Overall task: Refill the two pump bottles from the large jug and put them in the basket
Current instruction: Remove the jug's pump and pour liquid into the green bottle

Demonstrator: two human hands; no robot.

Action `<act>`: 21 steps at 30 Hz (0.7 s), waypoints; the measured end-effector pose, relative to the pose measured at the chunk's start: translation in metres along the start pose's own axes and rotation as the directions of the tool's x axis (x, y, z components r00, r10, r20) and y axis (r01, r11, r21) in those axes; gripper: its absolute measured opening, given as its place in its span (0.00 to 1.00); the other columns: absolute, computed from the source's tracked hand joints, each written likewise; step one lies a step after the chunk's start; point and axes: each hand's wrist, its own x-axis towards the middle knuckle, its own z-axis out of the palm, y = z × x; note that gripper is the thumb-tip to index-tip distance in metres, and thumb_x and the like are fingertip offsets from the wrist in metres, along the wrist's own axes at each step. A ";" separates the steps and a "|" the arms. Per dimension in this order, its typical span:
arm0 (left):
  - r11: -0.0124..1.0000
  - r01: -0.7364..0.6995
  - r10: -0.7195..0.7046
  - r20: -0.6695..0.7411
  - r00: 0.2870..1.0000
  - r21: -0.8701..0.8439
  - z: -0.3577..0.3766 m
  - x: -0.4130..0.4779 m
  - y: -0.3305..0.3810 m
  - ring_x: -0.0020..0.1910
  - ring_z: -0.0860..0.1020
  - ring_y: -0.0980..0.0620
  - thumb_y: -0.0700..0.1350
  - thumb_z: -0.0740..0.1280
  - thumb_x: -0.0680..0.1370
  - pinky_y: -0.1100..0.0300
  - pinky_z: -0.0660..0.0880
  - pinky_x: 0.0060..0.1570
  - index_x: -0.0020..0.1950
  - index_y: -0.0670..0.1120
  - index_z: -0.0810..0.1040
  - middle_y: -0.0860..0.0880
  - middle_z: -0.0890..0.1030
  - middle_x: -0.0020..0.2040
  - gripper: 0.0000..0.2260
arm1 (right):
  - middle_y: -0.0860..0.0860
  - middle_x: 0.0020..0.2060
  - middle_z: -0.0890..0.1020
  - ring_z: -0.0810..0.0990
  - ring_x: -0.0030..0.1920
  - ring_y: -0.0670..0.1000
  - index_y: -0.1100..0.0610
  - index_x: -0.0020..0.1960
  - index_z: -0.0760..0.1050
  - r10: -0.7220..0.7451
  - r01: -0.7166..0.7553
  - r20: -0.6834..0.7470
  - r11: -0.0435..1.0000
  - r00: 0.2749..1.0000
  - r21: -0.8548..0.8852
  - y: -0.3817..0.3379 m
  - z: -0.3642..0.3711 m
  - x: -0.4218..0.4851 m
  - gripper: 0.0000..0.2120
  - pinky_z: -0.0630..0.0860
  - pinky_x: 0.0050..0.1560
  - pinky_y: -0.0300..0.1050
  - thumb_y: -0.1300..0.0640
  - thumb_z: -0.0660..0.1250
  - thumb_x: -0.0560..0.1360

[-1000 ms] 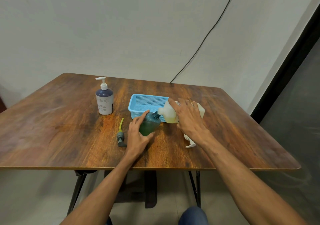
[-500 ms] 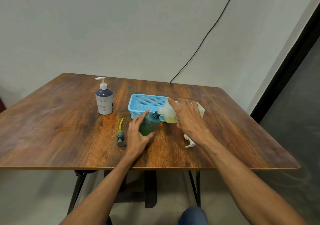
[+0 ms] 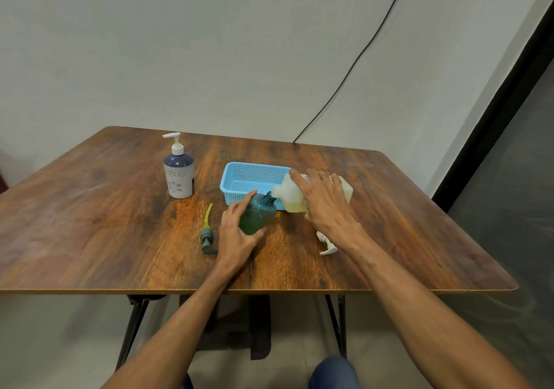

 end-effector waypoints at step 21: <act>1.000 0.006 -0.006 0.005 1.000 -0.011 0.000 -0.002 0.002 0.66 0.71 0.51 0.42 0.78 0.71 0.53 0.70 0.67 0.78 0.55 0.66 0.56 0.71 0.65 0.39 | 0.57 0.72 0.69 0.68 0.72 0.61 0.48 0.80 0.56 0.003 -0.003 -0.008 1.000 1.000 0.012 0.000 0.002 -0.001 0.45 0.62 0.74 0.66 0.56 0.77 0.71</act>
